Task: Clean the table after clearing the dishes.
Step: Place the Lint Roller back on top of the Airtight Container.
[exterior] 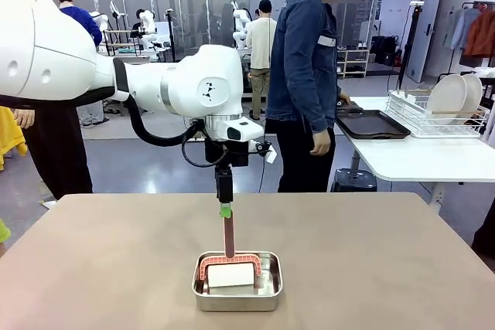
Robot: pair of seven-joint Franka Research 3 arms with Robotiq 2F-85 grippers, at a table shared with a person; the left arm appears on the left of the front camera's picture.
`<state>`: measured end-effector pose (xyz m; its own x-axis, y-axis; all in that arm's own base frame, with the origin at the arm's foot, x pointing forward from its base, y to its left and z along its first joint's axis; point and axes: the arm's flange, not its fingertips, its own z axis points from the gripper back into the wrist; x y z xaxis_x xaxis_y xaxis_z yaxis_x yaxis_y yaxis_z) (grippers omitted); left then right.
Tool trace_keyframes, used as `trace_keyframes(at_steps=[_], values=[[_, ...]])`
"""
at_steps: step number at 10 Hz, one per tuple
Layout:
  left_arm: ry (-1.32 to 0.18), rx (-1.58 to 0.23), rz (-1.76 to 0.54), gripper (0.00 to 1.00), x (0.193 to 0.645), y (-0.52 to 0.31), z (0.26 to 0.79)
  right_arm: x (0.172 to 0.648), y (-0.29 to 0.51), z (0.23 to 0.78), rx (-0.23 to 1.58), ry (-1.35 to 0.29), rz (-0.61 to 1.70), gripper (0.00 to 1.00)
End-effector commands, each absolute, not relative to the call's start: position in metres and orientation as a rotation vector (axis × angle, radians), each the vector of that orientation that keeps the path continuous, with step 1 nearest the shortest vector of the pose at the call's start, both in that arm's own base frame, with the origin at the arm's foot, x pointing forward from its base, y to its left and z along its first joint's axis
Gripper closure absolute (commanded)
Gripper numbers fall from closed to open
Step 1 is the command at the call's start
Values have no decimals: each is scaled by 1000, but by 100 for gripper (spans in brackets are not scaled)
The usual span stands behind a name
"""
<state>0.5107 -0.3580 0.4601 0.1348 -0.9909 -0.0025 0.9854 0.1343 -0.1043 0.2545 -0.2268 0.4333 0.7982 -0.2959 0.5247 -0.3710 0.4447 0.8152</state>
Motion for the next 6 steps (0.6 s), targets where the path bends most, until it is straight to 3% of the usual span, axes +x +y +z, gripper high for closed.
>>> trace_keyframes(at_steps=[1, 6], values=[[102, -121, -1375, 0, 500, -346, 459, 252, -227, 434, 1140, -690, 66, 0], [77, -84, -1434, 0, 511, -358, 460, 252, -227, 434, 1140, -690, 66, 0]])
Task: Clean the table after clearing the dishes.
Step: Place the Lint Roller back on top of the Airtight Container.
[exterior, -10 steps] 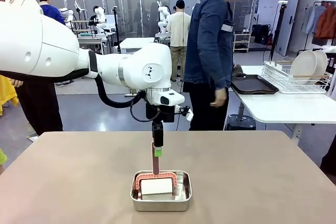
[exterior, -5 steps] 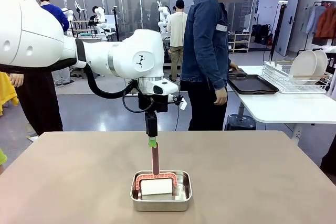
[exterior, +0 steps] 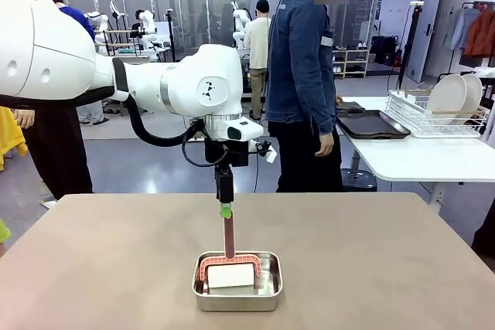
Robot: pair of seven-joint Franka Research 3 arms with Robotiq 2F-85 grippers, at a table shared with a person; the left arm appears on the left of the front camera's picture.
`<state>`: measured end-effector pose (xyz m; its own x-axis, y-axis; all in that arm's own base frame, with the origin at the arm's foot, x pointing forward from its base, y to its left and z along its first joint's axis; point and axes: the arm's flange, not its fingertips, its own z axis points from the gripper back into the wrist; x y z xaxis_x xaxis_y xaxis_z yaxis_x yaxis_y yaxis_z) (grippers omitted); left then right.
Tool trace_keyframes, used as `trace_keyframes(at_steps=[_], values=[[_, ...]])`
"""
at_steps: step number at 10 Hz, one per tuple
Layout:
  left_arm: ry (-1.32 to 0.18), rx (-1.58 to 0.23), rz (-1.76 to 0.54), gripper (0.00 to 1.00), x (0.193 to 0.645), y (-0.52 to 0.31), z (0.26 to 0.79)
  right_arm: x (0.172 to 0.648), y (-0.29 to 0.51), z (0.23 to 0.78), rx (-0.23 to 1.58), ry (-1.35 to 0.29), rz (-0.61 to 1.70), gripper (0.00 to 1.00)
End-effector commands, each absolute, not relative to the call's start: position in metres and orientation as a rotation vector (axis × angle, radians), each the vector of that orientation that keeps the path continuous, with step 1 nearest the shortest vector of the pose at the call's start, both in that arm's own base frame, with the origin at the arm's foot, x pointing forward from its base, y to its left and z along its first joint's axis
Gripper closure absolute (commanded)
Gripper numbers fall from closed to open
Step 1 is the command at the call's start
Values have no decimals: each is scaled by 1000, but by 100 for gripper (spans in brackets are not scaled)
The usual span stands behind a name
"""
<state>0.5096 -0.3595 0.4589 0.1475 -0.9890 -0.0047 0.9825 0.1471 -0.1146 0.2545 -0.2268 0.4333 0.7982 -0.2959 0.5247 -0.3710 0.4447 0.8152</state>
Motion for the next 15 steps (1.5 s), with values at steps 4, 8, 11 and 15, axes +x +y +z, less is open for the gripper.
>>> trace_keyframes(at_steps=[4, 8, 11, 15], values=[[53, -93, -1404, 0, 522, -337, 472, 252, -227, 434, 1140, -690, 66, 0], [-65, -159, -1259, 0, 526, -286, 533, 252, -227, 434, 1140, -690, 66, 0], [-162, -297, -793, 0, 482, -186, 556, 252, -227, 434, 1140, -690, 66, 0], [-205, -333, -307, 0, 380, -45, 523, 252, -227, 434, 1140, -690, 66, 0]])
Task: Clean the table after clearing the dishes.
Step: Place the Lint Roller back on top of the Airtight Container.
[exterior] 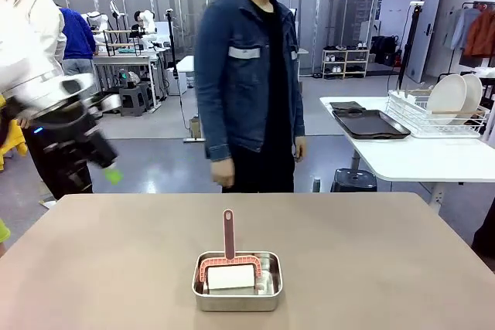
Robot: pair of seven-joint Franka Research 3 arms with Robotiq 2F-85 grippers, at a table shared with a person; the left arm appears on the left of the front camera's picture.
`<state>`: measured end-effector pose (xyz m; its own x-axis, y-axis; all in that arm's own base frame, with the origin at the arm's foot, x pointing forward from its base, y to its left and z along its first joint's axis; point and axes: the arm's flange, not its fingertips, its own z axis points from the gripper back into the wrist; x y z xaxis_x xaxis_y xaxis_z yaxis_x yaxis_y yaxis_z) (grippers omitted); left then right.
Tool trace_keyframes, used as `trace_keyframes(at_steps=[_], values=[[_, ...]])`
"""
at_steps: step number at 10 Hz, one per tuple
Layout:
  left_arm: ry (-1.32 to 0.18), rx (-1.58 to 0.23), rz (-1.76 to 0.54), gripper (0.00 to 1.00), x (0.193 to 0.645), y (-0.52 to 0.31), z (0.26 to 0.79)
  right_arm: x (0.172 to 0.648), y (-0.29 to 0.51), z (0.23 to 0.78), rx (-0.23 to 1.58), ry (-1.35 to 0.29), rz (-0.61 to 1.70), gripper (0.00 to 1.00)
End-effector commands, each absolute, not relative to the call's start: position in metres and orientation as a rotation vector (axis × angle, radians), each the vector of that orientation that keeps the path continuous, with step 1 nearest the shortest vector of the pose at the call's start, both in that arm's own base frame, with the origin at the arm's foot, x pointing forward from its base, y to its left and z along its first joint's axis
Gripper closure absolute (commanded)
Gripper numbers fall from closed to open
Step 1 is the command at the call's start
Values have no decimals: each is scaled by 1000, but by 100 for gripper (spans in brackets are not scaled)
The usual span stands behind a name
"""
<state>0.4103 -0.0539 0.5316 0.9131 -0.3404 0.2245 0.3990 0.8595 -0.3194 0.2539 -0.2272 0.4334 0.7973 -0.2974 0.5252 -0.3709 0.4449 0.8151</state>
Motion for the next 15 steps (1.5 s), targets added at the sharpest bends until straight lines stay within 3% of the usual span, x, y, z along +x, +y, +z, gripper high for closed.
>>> trace_keyframes(at_steps=[1, 5, 6, 12, 15], values=[[-238, -377, -195, 0, 348, -5, 525, 252, -227, 434, 1140, -690, 66, 0], [-328, -540, -21, 0, 284, 82, 537, 252, -227, 434, 1140, -690, 66, 0], [-307, -650, -9, 0, 281, 98, 530, 252, -227, 434, 1140, -690, 66, 0], [-636, -1057, -8, 0, 292, 237, 471, 252, -227, 434, 1140, -690, 66, 0], [-618, -1131, -14, 0, 288, 286, 441, 252, -227, 434, 1140, -690, 66, 0]])
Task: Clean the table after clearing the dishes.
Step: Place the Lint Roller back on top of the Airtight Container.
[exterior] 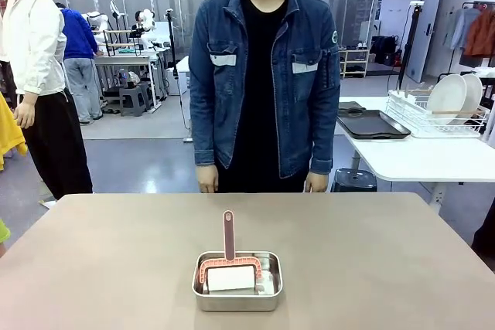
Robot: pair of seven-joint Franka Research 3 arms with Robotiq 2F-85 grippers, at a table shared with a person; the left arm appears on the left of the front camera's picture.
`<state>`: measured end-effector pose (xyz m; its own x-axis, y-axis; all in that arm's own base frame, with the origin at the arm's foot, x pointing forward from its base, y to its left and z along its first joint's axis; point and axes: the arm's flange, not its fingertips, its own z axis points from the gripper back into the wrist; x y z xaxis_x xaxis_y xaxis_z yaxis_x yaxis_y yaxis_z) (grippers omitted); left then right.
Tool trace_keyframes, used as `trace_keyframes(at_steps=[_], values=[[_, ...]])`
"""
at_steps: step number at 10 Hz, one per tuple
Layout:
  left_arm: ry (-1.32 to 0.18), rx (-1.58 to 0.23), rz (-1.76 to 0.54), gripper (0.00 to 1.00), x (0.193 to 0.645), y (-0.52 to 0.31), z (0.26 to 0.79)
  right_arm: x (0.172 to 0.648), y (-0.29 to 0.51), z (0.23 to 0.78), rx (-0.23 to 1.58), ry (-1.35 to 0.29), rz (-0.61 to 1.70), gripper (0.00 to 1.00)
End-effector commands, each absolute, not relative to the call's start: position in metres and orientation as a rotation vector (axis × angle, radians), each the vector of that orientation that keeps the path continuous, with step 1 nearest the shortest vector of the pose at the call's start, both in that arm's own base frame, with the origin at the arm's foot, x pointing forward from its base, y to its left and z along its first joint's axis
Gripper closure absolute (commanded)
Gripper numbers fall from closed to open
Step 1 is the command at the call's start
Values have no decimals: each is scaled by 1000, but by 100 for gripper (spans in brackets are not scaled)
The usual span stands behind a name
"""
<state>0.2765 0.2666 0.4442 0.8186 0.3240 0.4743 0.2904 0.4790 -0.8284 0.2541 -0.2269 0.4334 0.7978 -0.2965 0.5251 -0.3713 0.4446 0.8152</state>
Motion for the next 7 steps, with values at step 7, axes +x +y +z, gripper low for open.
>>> trace_keyframes(at_steps=[7], values=[[-620, -1124, 2, 0, 281, 282, 431, 252, -227, 434, 1140, -690, 66, 0]])
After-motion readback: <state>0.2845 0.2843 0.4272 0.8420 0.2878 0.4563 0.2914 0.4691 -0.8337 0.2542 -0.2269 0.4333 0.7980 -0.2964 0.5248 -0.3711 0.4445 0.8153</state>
